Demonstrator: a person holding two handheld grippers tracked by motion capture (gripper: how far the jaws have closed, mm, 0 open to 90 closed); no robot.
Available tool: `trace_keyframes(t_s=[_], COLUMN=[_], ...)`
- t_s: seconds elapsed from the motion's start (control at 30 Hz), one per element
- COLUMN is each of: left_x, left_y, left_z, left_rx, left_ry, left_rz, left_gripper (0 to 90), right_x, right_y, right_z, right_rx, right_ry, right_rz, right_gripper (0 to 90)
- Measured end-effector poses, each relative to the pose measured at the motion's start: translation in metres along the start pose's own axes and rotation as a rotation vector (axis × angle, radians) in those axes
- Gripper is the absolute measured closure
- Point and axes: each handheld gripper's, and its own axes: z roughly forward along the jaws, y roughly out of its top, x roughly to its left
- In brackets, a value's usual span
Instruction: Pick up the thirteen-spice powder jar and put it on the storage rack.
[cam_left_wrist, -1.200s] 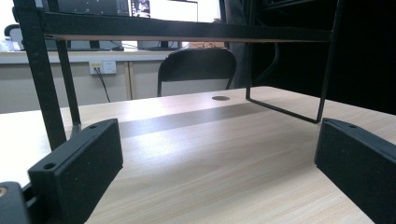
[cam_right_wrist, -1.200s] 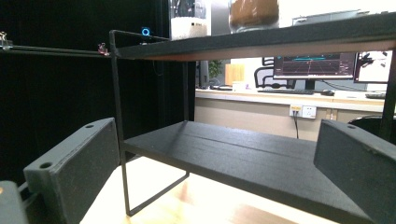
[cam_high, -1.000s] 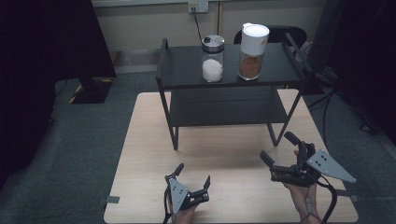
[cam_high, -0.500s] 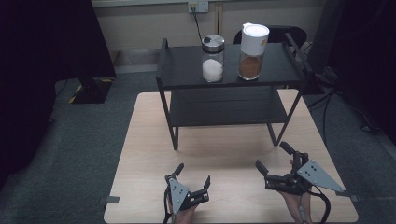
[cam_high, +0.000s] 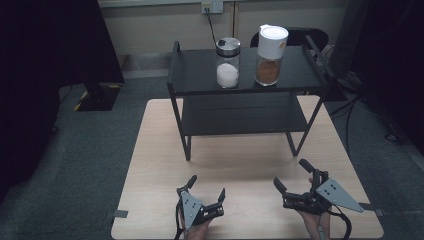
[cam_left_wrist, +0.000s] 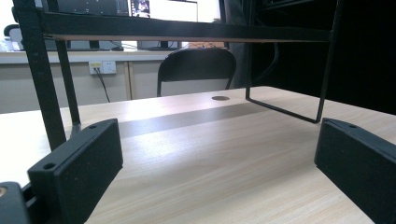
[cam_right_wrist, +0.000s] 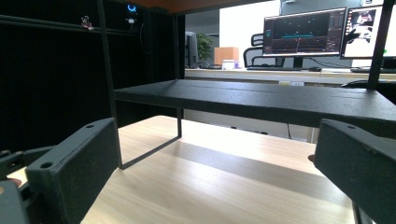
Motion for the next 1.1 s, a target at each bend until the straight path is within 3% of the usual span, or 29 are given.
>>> trace_keyframes(t_s=[1.1], left_x=[0.0], left_y=[0.0], left_z=[0.0], left_rx=[0.0], left_ry=[0.0], left_rz=[0.0], left_gripper=[0.4], right_x=[0.012], right_y=[-0.053], right_z=[0.006], right_rx=[0.066], right_ry=[-0.067], right_rz=[-0.01], right_gripper=[0.0])
